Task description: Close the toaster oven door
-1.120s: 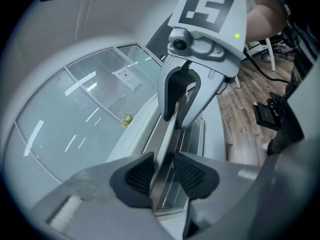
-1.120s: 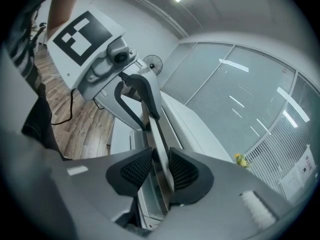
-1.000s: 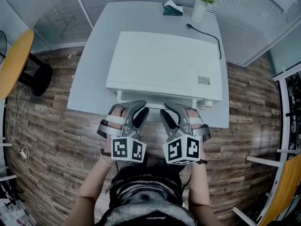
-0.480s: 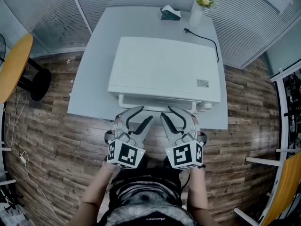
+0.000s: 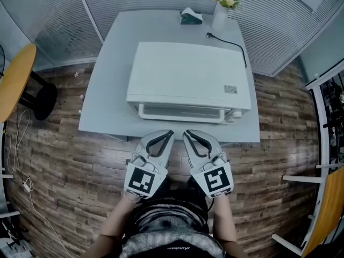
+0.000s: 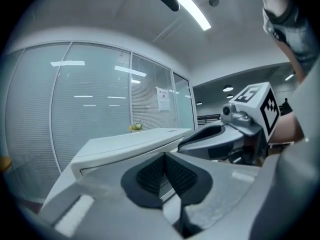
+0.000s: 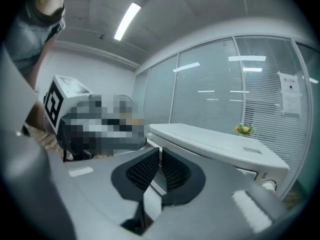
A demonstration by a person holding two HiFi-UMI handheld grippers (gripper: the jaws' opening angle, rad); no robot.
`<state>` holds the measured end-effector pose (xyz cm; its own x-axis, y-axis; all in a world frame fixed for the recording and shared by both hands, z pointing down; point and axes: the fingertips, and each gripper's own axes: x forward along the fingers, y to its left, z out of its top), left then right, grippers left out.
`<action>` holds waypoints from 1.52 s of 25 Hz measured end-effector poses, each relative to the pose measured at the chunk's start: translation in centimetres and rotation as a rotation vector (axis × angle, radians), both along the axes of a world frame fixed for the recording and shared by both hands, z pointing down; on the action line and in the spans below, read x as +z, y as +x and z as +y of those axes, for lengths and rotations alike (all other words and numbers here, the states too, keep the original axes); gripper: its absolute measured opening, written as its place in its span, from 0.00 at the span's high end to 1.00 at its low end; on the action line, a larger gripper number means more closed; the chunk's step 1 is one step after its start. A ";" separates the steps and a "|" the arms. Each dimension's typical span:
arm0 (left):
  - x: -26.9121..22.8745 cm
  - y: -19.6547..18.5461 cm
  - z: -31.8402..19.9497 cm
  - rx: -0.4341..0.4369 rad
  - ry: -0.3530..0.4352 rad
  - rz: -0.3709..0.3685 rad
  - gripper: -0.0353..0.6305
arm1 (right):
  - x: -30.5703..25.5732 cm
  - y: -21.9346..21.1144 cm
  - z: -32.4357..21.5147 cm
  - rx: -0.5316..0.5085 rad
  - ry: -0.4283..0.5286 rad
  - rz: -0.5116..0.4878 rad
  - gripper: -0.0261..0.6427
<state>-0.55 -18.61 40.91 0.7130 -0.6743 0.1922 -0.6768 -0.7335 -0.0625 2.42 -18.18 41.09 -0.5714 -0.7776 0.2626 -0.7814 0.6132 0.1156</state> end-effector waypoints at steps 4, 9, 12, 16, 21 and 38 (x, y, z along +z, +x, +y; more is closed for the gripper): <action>-1.4 0.2 1.0 0.007 0.002 0.047 0.94 | -1.3 -0.3 1.0 0.005 -0.002 -0.100 0.95; -2.8 0.1 1.8 -0.004 -0.001 0.113 0.94 | -2.5 -0.3 1.8 0.004 0.030 -0.125 0.95; -3.3 0.0 2.1 -0.008 0.005 0.128 0.94 | -3.1 -0.5 2.3 0.008 0.037 -0.151 0.95; -3.7 0.0 2.5 -0.003 0.006 0.133 0.94 | -3.5 -0.8 2.7 0.010 0.040 -0.155 0.96; -3.5 0.0 2.8 0.005 0.004 0.131 0.94 | -3.7 -1.2 2.9 0.007 0.044 -0.151 0.96; -3.7 -0.9 3.4 0.006 0.003 0.141 0.94 | -4.1 -2.3 3.8 0.017 0.044 -0.143 0.96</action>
